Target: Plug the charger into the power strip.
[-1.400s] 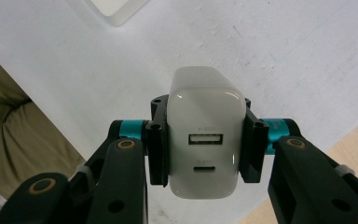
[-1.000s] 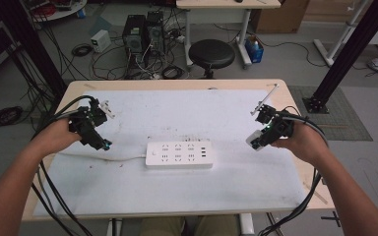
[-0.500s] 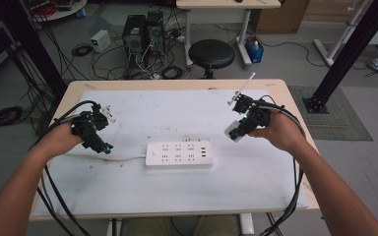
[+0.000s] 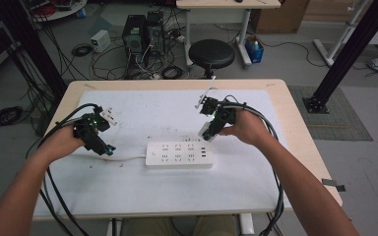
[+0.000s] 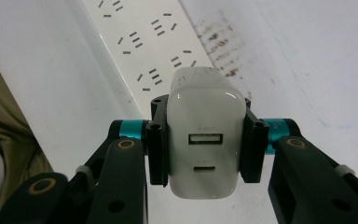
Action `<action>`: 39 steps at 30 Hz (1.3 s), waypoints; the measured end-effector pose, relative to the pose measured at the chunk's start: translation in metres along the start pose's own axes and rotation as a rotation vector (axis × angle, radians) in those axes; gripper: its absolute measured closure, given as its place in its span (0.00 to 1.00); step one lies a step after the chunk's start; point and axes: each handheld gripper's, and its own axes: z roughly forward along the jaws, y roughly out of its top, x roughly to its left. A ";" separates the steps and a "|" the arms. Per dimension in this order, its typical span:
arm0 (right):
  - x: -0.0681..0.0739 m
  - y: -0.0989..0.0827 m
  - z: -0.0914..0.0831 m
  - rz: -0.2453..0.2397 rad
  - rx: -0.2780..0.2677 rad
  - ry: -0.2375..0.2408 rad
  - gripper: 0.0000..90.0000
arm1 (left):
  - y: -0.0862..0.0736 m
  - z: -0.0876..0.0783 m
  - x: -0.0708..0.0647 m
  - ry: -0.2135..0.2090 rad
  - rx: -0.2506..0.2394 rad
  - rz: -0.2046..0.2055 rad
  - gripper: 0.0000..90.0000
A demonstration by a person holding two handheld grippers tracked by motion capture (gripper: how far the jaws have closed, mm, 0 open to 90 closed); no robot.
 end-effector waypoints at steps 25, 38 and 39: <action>0.016 0.038 0.068 -0.328 0.150 -0.026 0.69 | -0.006 0.017 -0.003 -0.019 -0.006 -0.001 0.23; 0.029 0.051 0.077 -0.494 0.252 -0.075 0.69 | -0.008 0.021 -0.006 -0.024 -0.008 -0.013 0.23; 0.028 0.051 0.076 -0.494 0.247 -0.069 0.69 | -0.009 0.021 -0.006 -0.023 -0.008 -0.011 0.23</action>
